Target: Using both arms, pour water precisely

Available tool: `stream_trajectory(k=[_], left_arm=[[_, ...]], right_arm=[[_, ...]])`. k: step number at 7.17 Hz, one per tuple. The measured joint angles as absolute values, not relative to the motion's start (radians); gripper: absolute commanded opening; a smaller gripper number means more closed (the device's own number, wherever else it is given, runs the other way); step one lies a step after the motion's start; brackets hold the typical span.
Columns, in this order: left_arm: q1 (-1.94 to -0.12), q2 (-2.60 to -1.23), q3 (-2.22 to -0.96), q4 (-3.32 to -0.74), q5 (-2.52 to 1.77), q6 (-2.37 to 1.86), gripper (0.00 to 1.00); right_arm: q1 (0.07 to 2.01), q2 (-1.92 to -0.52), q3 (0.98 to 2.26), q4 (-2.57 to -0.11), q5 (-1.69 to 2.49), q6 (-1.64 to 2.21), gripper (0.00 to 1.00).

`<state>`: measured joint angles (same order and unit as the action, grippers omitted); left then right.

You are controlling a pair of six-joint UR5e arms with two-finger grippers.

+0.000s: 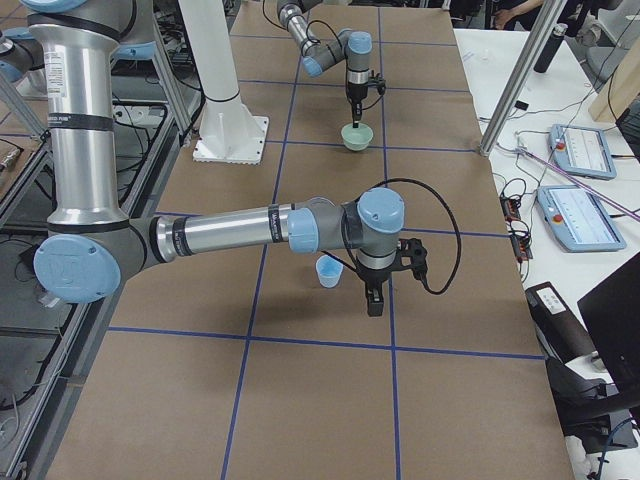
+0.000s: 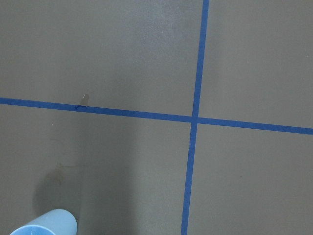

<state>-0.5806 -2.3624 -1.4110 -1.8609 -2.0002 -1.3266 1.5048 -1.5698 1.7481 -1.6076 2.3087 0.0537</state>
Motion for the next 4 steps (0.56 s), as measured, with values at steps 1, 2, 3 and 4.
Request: stream_trajectory(k=[1,2,3,4], left_arm=[[-0.576,-2.362,-1.398,-1.875,-1.998,-1.325,0.74],[-0.575,-2.36,-1.393,-1.88,-1.996,-1.322,1.0],[-0.574,-2.358,-1.393,-1.881,-1.994,-1.32,1.0],[-0.578,-2.357,-1.401,-1.88,-1.994,-1.317,1.0]], right_arm=[[1.505,-1.569,1.748,-1.608,2.309,0.054,1.0],[1.505,-1.57,1.748,-1.608,2.309,0.054,1.0],[1.505,-1.571,1.748,-1.608,2.309,0.054,1.0],[1.505,-1.571,1.748,-1.608,2.31,0.054,1.0]])
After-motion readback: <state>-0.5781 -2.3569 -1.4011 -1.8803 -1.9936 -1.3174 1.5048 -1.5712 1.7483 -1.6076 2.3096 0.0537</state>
